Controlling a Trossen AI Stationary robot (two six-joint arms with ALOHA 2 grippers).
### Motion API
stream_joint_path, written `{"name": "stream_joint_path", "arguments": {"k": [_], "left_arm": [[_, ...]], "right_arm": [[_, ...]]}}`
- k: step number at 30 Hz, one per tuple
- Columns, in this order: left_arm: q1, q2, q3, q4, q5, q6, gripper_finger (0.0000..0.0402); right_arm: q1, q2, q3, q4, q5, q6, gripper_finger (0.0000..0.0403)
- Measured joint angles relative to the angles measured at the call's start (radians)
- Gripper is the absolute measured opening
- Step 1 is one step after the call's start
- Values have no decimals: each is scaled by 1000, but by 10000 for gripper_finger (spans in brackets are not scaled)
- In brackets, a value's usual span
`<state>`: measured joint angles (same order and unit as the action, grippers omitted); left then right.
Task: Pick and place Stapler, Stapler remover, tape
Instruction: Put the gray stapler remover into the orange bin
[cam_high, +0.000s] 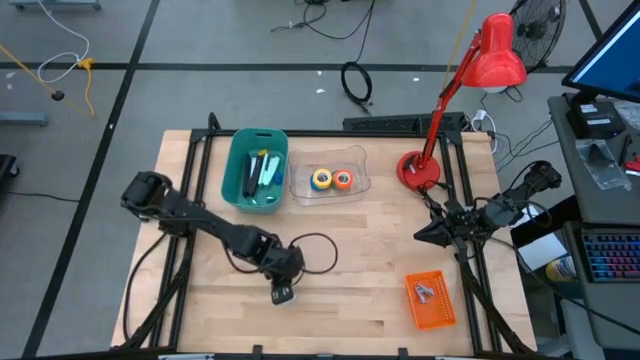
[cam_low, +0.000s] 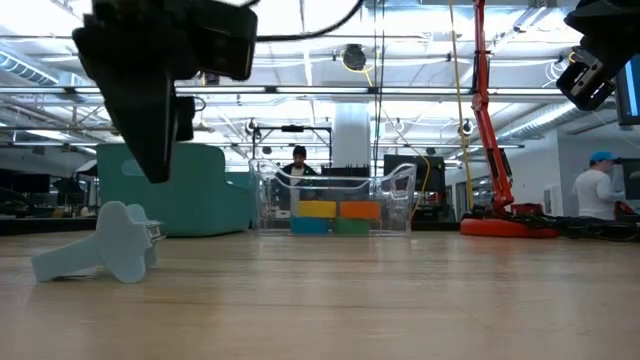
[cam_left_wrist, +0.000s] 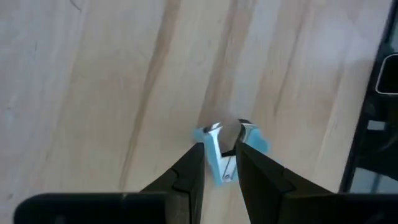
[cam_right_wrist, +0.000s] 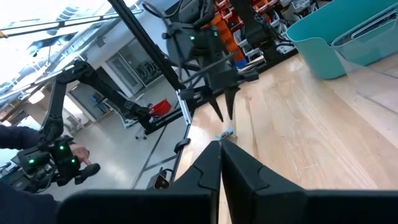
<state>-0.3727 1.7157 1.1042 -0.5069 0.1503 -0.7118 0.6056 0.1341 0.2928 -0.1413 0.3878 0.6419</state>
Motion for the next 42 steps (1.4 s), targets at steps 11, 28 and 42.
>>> {"name": "stream_joint_path", "arguments": {"k": [11, 28, 42], "left_arm": [[-41, 0, -12, -7, -100, -81, 93], [-57, 0, -14, 3, -103, -129, 93], [-57, 1, -14, 3, -152, -189, 163]], "right_arm": [[0, 0, 0, -2, 0, 1, 4], [0, 0, 0, -1, 0, 1, 4], [0, 0, 0, -1, -1, -2, 4]]}}
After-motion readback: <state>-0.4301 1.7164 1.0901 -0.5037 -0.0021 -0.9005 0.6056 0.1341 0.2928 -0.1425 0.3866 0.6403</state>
